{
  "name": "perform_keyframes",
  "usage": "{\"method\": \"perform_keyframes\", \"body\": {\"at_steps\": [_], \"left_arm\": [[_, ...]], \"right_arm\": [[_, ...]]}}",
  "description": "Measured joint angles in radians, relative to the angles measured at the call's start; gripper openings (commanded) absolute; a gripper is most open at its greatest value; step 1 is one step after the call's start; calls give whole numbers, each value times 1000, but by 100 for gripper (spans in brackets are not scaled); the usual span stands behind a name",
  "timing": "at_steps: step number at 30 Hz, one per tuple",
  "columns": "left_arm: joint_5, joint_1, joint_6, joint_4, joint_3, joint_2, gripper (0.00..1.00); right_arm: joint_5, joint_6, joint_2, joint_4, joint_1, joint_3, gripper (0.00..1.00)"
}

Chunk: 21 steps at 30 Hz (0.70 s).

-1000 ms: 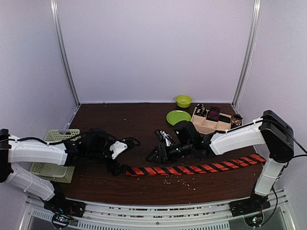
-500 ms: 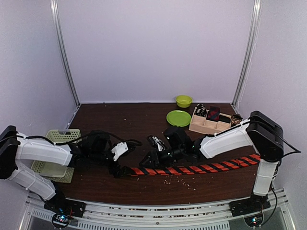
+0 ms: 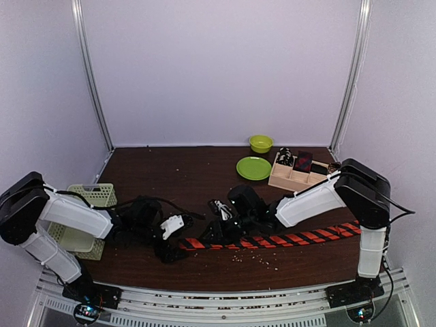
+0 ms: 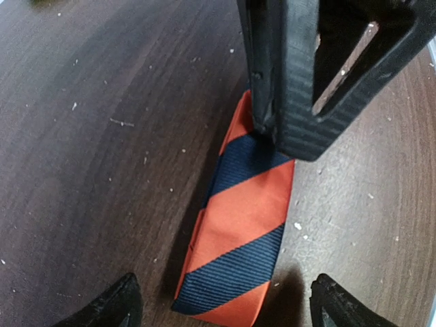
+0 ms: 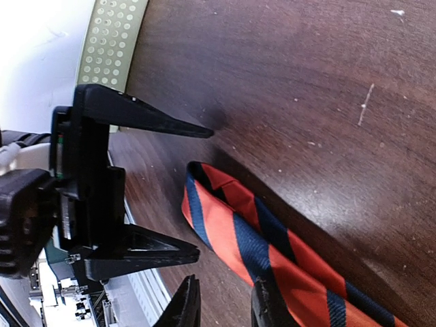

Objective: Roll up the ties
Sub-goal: Smooth out the tie at the center of the board.

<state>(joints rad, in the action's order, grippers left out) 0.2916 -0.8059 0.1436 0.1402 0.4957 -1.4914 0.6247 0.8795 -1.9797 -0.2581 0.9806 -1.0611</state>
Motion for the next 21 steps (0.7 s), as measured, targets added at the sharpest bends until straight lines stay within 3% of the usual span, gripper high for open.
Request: {"method": "perform_keyframes", "body": {"at_steps": [9, 21], "left_arm": [[9, 0, 12, 26, 1, 78, 88], [42, -3, 23, 71, -10, 74, 83]], "right_arm": [[-3, -17, -3, -23, -23, 74, 26], [122, -8, 6, -304, -100, 274, 26]]}}
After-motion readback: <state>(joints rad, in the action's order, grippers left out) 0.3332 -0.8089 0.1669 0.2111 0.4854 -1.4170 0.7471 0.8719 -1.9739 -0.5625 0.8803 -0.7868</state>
